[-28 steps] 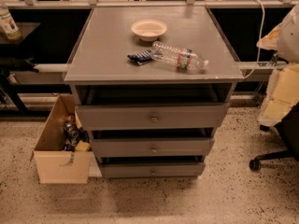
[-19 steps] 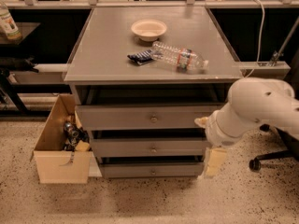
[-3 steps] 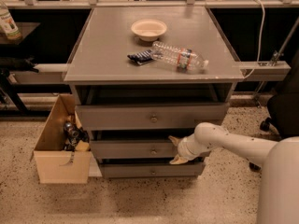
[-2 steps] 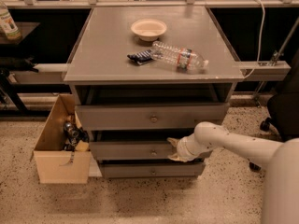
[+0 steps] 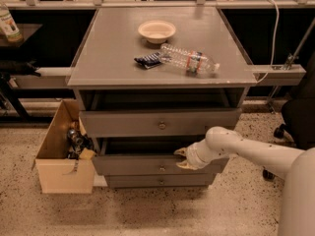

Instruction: Open middle drawer

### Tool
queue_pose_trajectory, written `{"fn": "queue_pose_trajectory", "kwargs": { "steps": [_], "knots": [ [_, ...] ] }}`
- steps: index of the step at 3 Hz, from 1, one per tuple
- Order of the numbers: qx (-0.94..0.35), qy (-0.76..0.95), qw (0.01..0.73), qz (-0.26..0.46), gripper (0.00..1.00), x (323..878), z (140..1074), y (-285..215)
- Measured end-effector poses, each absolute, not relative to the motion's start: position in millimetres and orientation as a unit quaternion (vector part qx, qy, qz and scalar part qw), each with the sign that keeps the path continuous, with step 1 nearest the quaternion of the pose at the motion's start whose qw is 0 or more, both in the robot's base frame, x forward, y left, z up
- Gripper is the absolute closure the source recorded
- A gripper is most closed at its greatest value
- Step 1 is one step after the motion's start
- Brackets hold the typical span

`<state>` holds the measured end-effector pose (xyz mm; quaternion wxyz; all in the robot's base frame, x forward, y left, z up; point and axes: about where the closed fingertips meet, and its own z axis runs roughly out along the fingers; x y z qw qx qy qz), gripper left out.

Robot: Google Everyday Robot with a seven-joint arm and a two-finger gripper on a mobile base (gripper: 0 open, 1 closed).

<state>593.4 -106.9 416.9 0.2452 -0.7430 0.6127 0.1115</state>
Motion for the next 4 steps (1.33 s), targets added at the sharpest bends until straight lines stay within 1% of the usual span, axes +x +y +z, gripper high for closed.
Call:
{"fn": "queue_pose_trajectory", "kwargs": {
  "steps": [1, 2, 3, 4],
  "knots": [
    [-0.743, 0.613, 0.245, 0.111, 0.81, 593.5, 423.8, -106.9],
    [-0.743, 0.613, 0.245, 0.111, 0.59, 593.5, 423.8, -106.9],
    [-0.743, 0.613, 0.245, 0.111, 0.35, 593.4, 423.7, -106.8],
    [-0.743, 0.613, 0.245, 0.111, 0.13, 593.4, 423.7, -106.8]
  ]
}}
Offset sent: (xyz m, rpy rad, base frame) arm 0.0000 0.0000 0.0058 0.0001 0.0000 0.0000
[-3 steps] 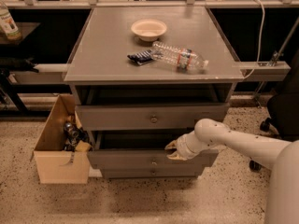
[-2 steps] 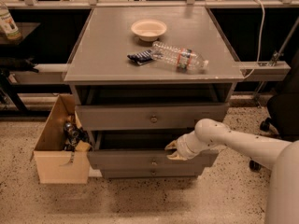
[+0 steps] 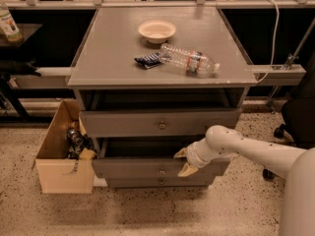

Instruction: Open middle drawer

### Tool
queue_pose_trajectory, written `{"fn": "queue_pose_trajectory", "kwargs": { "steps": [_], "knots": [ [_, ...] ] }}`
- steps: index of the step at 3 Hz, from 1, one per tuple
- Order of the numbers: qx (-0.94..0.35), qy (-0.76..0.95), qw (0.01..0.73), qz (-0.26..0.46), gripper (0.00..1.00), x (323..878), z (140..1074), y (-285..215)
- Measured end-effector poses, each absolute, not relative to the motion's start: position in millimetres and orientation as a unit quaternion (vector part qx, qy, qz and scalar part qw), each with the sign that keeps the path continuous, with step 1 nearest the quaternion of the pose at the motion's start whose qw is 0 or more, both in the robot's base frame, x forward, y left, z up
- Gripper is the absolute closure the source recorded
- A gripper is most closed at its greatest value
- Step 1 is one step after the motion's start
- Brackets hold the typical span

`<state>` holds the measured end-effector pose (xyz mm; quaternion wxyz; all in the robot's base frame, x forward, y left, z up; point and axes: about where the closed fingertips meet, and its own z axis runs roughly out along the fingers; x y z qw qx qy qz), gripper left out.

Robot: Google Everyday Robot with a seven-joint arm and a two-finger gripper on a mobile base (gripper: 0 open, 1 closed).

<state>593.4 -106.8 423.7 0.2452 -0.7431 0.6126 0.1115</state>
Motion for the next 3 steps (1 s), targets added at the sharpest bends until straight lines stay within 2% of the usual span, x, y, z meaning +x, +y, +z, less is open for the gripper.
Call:
{"fn": "queue_pose_trajectory", "kwargs": {
  "steps": [1, 2, 3],
  "knots": [
    [-0.743, 0.613, 0.245, 0.112, 0.0, 593.4, 423.6, -106.7],
    [-0.743, 0.613, 0.245, 0.112, 0.0, 593.4, 423.6, -106.7],
    [-0.751, 0.614, 0.202, 0.135, 0.0, 579.6, 400.8, -99.5]
  ]
}}
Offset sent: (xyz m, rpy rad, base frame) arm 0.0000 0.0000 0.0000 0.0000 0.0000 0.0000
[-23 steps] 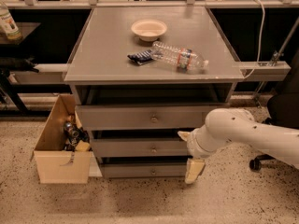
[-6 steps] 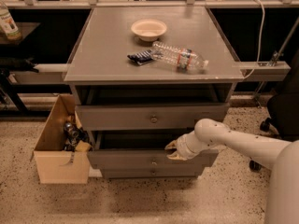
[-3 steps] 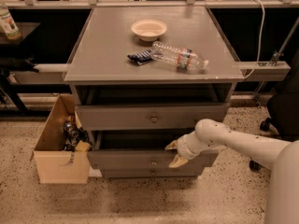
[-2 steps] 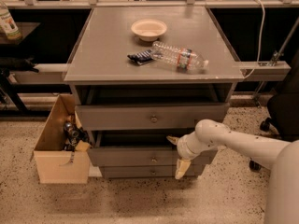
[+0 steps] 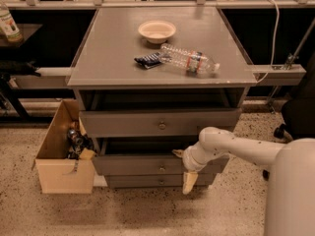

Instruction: Open middle drawer

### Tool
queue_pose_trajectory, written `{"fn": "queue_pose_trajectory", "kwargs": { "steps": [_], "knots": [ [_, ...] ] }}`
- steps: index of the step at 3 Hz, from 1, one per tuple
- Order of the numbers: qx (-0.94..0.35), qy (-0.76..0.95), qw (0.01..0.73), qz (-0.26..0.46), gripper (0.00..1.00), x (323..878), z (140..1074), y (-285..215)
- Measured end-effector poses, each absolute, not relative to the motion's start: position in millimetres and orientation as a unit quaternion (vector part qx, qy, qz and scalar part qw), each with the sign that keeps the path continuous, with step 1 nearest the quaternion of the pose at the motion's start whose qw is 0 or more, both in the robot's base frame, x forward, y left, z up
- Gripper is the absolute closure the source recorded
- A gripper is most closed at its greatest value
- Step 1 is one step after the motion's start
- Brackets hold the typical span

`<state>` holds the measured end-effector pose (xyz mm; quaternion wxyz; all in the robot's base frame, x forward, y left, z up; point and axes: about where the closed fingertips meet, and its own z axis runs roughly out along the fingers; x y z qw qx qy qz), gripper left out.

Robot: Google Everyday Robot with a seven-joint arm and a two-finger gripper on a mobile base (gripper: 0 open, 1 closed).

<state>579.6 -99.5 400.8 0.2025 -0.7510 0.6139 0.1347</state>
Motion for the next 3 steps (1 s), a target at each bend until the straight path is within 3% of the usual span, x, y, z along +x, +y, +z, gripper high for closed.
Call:
{"fn": "queue_pose_trajectory", "kwargs": {
  "steps": [1, 3],
  "knots": [
    [-0.754, 0.615, 0.171, 0.155, 0.0, 565.3, 384.1, -95.5],
    [-0.759, 0.608, 0.175, 0.153, 0.41, 560.5, 402.5, -88.9]
  ]
}}
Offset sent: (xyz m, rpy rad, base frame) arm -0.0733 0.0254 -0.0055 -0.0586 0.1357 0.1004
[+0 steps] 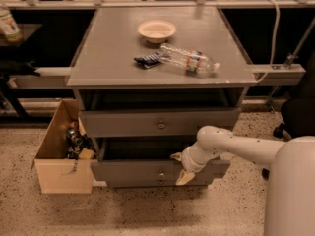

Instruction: Open middle drawer

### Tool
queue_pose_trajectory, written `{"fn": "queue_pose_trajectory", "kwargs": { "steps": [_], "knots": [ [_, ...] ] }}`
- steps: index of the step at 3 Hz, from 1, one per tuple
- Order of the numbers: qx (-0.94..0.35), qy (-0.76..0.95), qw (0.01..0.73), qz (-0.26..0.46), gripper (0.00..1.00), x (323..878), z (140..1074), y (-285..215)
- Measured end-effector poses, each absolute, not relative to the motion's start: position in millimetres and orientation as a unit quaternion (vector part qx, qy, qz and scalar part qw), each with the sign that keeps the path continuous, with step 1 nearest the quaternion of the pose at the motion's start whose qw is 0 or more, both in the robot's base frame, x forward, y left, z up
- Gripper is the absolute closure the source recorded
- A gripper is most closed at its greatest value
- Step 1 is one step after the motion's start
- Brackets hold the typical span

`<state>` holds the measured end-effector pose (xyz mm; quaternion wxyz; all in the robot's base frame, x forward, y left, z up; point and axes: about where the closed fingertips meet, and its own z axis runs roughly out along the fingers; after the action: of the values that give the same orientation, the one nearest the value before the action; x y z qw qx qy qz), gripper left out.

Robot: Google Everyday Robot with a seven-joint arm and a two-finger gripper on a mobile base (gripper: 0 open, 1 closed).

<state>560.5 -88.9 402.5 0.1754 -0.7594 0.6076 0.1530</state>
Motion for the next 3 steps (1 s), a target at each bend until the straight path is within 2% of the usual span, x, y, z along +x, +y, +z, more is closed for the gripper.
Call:
{"fn": "queue_pose_trajectory", "kwargs": {
  "steps": [1, 2, 3],
  "knots": [
    [-0.769, 0.594, 0.173, 0.16, 0.65, 541.4, 414.2, -79.5],
    [-0.777, 0.578, 0.176, 0.176, 0.96, 522.5, 429.3, -68.4],
    [-0.783, 0.564, 0.175, 0.193, 1.0, 506.6, 435.3, -58.4]
  ]
}}
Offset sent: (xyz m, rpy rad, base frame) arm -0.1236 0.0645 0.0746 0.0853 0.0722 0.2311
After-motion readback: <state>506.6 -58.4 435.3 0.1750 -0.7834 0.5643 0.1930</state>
